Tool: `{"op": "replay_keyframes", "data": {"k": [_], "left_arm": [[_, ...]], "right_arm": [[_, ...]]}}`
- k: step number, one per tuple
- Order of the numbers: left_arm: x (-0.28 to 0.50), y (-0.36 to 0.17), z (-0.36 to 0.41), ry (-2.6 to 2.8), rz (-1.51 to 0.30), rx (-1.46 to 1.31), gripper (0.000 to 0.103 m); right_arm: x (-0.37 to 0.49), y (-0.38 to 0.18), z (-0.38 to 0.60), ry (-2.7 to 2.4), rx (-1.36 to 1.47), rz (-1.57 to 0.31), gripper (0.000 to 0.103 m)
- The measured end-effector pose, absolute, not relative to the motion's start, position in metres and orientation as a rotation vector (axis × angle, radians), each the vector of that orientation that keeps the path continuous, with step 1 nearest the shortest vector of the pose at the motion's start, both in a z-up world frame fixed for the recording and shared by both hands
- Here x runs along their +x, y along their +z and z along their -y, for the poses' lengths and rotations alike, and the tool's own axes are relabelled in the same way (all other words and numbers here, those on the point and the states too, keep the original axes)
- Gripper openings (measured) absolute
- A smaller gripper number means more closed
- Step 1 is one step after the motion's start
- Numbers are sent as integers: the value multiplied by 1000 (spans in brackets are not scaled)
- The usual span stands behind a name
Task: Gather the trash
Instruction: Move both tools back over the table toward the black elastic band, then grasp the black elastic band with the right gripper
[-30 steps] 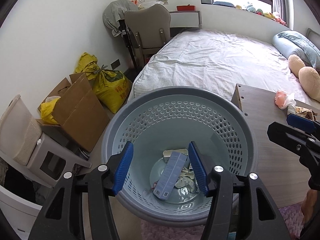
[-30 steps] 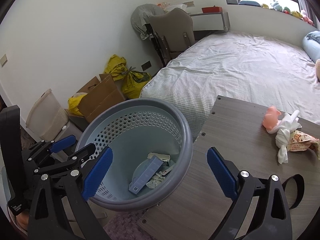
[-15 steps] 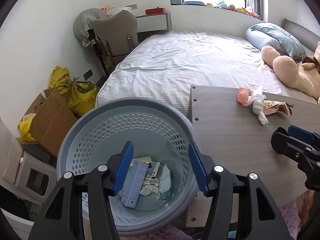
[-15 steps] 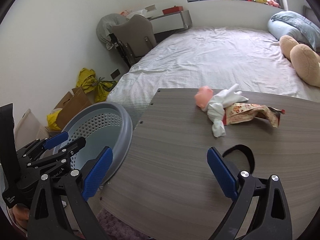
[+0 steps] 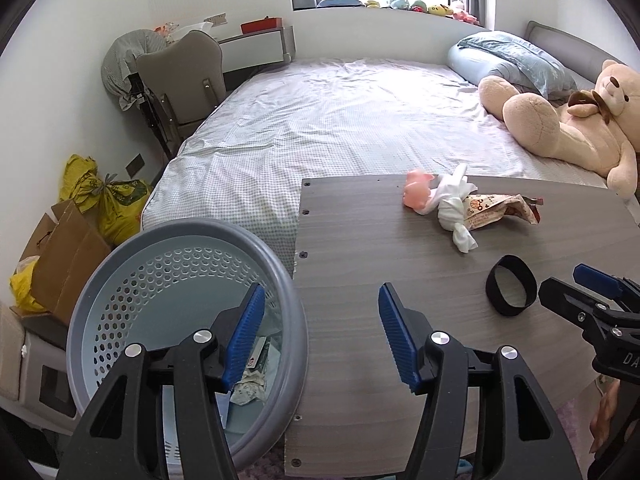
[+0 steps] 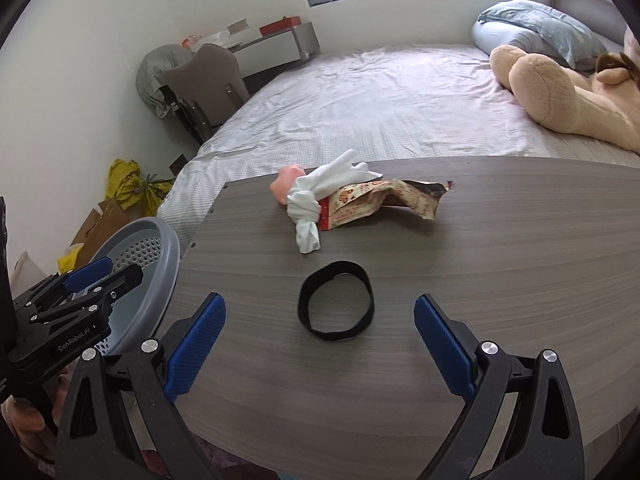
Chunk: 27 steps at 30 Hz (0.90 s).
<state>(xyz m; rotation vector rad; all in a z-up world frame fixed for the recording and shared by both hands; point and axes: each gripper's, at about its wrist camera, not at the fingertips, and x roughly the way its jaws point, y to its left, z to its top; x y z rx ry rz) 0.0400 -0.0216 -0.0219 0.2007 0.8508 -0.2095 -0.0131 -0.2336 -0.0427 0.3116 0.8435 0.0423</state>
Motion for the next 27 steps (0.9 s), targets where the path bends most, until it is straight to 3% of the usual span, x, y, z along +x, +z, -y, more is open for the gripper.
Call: {"op": "replay_keyframes", "data": {"k": [27], "left_arm": [[52, -38, 28, -205, -892, 200, 59]], "right_arm": [[12, -73, 228, -26, 228, -918, 91]]}}
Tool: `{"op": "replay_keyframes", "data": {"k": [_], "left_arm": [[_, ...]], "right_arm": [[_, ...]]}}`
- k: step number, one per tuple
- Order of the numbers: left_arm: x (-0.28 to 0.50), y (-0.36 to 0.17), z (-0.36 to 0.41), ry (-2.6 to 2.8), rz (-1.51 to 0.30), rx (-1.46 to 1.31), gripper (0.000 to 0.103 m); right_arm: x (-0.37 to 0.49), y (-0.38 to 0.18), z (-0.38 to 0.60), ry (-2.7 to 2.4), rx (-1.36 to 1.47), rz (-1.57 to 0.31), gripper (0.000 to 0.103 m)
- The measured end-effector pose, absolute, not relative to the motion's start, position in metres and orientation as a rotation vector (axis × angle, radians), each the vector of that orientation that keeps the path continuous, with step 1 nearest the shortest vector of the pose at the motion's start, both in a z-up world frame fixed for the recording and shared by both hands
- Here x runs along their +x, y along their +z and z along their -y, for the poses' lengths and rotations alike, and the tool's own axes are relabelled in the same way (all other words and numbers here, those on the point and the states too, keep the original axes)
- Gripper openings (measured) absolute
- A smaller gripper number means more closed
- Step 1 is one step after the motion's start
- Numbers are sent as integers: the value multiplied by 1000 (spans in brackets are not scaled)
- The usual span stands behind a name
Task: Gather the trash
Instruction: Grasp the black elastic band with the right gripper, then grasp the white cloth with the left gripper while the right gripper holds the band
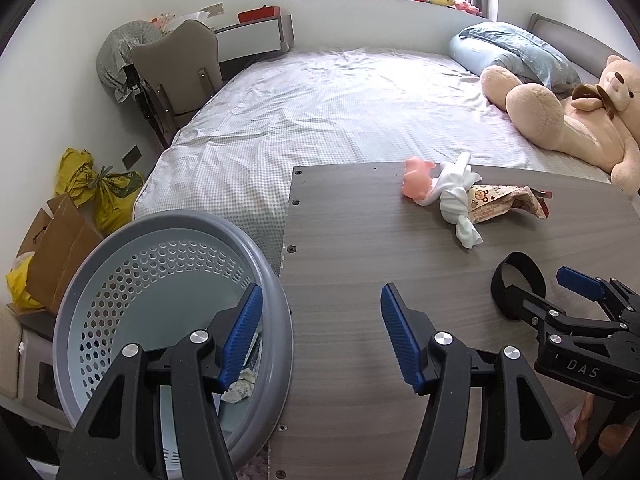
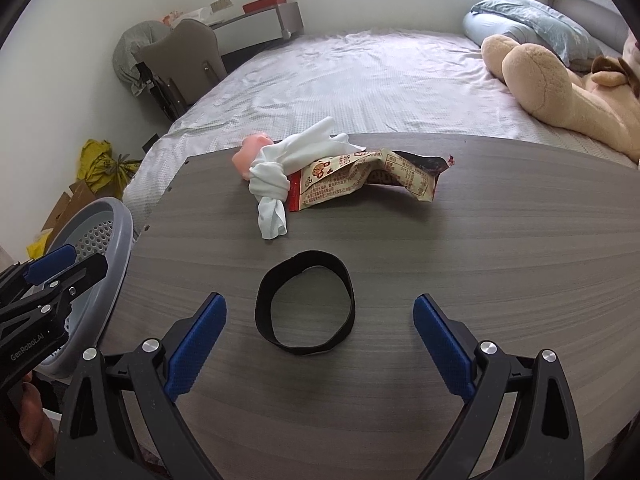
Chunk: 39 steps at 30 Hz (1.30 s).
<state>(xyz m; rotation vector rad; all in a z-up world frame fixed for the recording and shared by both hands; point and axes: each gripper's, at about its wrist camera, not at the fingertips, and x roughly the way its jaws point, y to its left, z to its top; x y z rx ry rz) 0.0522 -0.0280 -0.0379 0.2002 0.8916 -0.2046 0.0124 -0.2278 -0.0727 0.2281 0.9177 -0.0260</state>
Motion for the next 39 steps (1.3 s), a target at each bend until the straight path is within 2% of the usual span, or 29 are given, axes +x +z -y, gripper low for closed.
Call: {"op": "replay_keyframes", "data": {"k": [11, 13, 16, 18, 21, 26, 39], "left_arm": [[55, -43, 23, -212, -910, 179, 60], [55, -43, 24, -215, -913, 177, 60], [55, -44, 26, -219, -913, 177, 63], [55, -44, 28, -225, -912, 181, 63], [56, -44, 33, -243, -917, 179, 64], [61, -44, 49, -288, -924, 176, 64], [99, -49, 116, -363, -935, 191, 64]], "right_arm": [[20, -80, 221, -57, 173, -941, 77], [20, -80, 220, -60, 161, -937, 71], [20, -79, 219, -62, 149, -930, 55], [19, -78, 221, -57, 159, -925, 37], [19, -77, 226, -35, 196, -925, 24], [12, -72, 238, -30, 255, -910, 16], [-15, -64, 281, -49, 385, -847, 16]]}}
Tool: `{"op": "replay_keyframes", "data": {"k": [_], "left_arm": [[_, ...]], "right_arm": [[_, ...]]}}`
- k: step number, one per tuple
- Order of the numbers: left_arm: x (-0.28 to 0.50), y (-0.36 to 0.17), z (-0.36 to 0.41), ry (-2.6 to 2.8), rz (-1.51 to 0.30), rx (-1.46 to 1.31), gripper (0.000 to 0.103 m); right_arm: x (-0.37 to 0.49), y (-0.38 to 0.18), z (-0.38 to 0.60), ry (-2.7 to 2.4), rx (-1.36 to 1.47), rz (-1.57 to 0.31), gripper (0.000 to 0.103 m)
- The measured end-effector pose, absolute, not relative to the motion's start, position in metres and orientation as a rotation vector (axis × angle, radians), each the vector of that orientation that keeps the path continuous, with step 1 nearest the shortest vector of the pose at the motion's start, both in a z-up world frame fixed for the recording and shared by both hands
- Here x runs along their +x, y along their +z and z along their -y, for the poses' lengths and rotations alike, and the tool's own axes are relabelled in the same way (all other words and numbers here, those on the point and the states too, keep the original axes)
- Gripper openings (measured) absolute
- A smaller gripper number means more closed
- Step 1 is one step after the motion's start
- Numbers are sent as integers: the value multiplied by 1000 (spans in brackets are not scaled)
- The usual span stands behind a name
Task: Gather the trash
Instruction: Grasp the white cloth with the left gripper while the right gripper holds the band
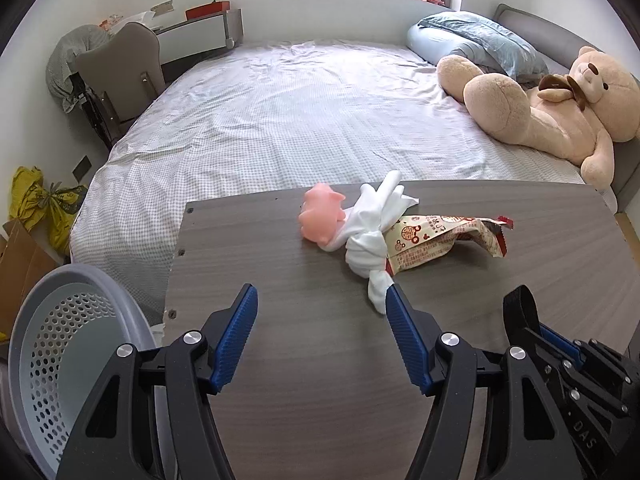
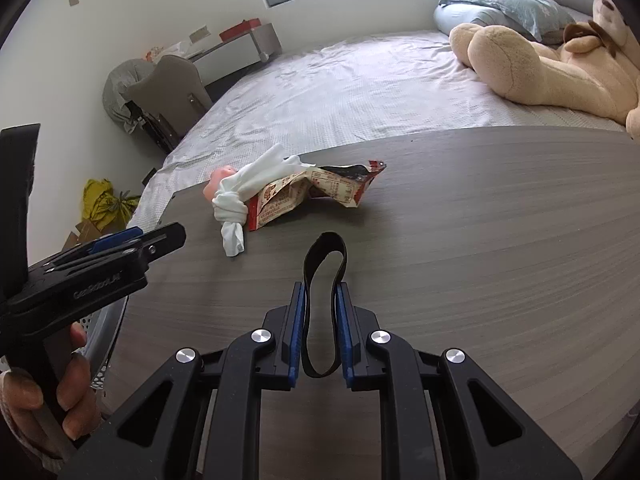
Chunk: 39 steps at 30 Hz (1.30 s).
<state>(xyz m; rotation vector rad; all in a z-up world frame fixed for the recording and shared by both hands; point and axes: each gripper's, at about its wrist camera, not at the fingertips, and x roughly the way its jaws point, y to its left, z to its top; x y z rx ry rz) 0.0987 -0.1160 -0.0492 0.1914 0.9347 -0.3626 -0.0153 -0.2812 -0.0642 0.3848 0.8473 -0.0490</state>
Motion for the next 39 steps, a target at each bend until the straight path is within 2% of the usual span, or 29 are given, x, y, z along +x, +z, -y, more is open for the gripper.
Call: {"op": "replay_keyframes", "data": {"k": [16, 19, 21, 23, 39], "left_arm": [[132, -75, 157, -340, -963, 215, 63], [133, -78, 159, -343, -967, 215, 52], [134, -80, 160, -350, -980, 210, 35], [133, -81, 159, -356, -986, 211, 29], [77, -57, 121, -373, -942, 211, 29]], "right_arm": [[-29, -73, 310, -49, 468, -827, 16], [-30, -73, 311, -47, 470, -824, 16], [-30, -73, 311, -46, 472, -824, 16], [-30, -73, 311, -46, 472, -824, 16], [-28, -66, 302, -27, 448, -826, 16]]}}
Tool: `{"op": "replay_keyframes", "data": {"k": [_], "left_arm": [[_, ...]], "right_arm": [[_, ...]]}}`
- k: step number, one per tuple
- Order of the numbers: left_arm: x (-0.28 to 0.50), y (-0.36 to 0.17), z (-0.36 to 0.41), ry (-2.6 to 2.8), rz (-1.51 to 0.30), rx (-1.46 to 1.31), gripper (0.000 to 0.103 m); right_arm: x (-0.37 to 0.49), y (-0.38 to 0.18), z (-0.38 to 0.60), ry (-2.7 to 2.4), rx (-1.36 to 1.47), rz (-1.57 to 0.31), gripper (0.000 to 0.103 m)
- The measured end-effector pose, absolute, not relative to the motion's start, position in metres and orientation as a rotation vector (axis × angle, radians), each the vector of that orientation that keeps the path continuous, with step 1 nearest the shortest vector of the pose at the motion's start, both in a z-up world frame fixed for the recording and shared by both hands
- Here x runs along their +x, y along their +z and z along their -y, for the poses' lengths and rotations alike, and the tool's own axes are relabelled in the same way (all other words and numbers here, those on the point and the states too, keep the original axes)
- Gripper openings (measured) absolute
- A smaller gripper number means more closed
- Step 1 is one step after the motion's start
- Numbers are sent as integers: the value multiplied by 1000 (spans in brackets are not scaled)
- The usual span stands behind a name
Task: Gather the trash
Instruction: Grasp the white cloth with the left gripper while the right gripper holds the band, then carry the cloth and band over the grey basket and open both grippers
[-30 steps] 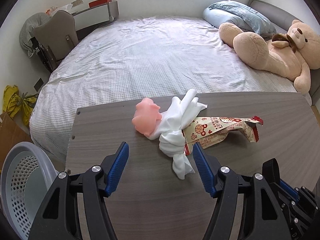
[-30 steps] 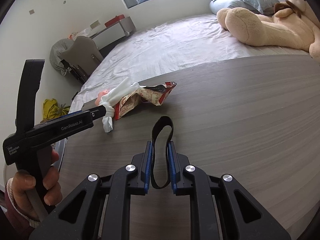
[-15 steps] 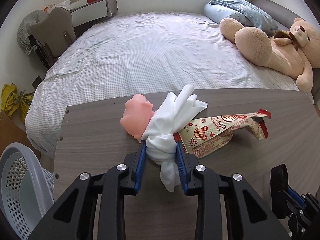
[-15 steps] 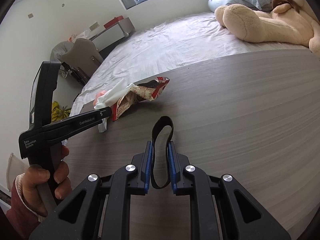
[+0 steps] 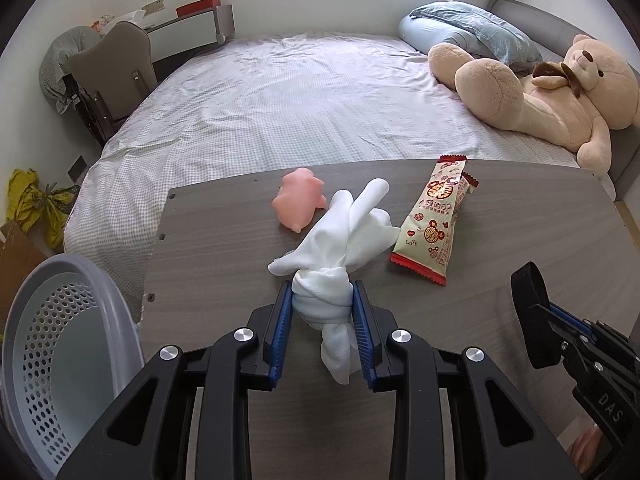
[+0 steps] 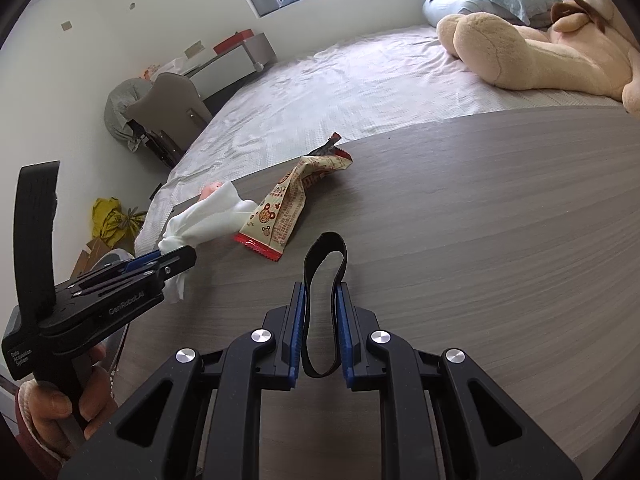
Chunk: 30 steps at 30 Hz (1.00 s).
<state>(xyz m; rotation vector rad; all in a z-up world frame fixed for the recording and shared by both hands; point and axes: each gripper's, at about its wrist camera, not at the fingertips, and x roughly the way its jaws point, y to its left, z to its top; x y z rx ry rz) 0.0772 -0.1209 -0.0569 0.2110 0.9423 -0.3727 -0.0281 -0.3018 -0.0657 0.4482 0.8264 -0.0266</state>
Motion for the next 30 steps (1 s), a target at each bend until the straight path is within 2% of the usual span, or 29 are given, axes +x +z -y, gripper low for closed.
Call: {"op": "replay_keyframes", "data": {"k": [20, 30], "left_arm": [[41, -18, -12, -151, -864, 84, 29], [37, -16, -82, 18, -850, 65, 29]], "right_arm": [[-2, -42, 202, 159, 307, -849, 16], [27, -27, 127, 322, 220, -848, 16]]}}
